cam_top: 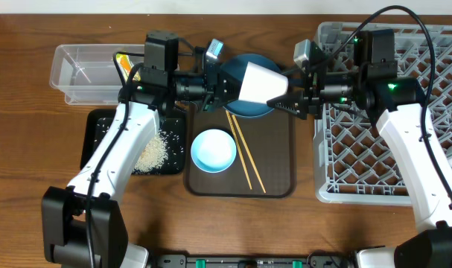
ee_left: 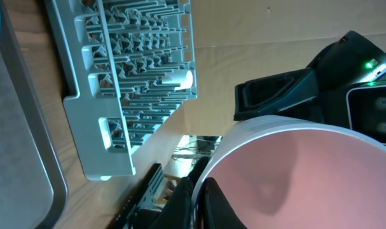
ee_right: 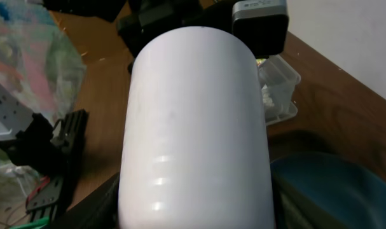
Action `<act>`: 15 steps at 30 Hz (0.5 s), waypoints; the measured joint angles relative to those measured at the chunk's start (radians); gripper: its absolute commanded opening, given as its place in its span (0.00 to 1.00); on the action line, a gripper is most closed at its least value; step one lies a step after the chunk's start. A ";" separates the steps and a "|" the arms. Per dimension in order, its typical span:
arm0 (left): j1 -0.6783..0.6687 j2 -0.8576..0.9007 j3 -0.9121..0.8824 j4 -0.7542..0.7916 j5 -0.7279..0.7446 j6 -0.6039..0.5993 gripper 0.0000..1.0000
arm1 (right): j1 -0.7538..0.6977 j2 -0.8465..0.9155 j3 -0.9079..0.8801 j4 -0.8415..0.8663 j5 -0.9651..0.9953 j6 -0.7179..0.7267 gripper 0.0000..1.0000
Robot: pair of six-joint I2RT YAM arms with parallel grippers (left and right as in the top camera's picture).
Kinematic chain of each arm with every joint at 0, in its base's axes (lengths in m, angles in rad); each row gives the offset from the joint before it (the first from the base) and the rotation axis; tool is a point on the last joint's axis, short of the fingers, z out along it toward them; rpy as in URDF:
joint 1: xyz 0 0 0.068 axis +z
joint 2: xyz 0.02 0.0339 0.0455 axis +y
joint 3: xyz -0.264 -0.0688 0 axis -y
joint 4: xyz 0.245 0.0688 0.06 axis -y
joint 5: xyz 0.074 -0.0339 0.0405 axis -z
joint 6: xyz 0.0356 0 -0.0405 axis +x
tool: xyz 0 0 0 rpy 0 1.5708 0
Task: Sort waste into correct bins and load items into the dishwasher rack
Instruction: 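Grasp the pink cup with the right gripper and open the left gripper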
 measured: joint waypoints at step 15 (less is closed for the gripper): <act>-0.001 0.000 0.001 0.008 -0.014 -0.001 0.06 | 0.000 0.000 -0.011 0.075 -0.013 0.033 0.45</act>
